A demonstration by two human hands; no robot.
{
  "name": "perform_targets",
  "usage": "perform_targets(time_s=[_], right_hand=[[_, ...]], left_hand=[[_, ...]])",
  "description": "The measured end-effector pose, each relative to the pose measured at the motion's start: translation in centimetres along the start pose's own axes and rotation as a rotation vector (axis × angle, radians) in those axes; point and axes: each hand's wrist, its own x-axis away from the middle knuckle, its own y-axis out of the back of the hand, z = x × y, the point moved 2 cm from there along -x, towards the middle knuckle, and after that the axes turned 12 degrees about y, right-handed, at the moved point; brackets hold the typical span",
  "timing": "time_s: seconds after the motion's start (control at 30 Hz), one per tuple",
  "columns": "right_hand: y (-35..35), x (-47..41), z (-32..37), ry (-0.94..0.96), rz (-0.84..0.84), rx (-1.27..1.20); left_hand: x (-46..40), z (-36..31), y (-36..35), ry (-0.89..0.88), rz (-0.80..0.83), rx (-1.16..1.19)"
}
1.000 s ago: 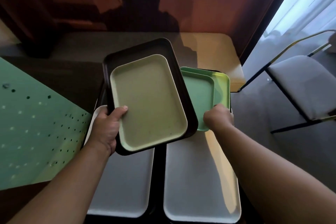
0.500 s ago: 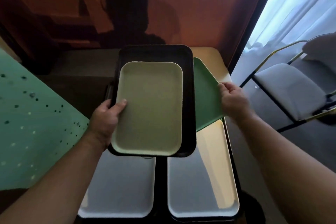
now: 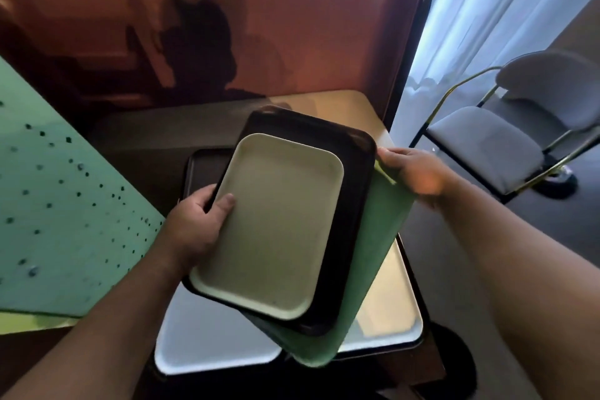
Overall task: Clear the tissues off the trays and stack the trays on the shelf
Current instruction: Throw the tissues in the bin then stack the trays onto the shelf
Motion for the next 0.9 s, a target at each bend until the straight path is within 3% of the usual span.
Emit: perform_targets(time_s=[0.1,0.37,0.5,0.6,0.67,0.77,0.9], right_hand=[[0.9,1.2,-0.2,-0.054,-0.007,-0.082],[2.3,2.0,-1.5,-0.198,-0.016,-0.183],[1.8,1.9,-2.4,-0.234,-0.158,-0.348],[0.3,2.3,-3.6,-0.213,-0.275,-0.718],[-0.6,3.7,-4.9,-0.193,-0.272,-0.791],[-2.7,6.7,-7.6,-0.203,-0.177,-0.664],[-3.3,9.7,-11.3,-0.221,-0.174,-0.468]], left_hand=[[0.2,0.5,0.0,0.050,0.107,0.017],[1.9,2.3,-3.5,0.322,0.404,0.351],[2.6,2.6,-5.8,0.358,0.538,0.406],[2.5,1.9,-8.0,0.313,0.440,0.387],[2.3,1.2,-9.4,0.292,0.348,0.365],[2.4,0.8,-11.5,0.292,0.234,0.326],[3.4,0.0,-13.9,0.245,0.074,0.214]])
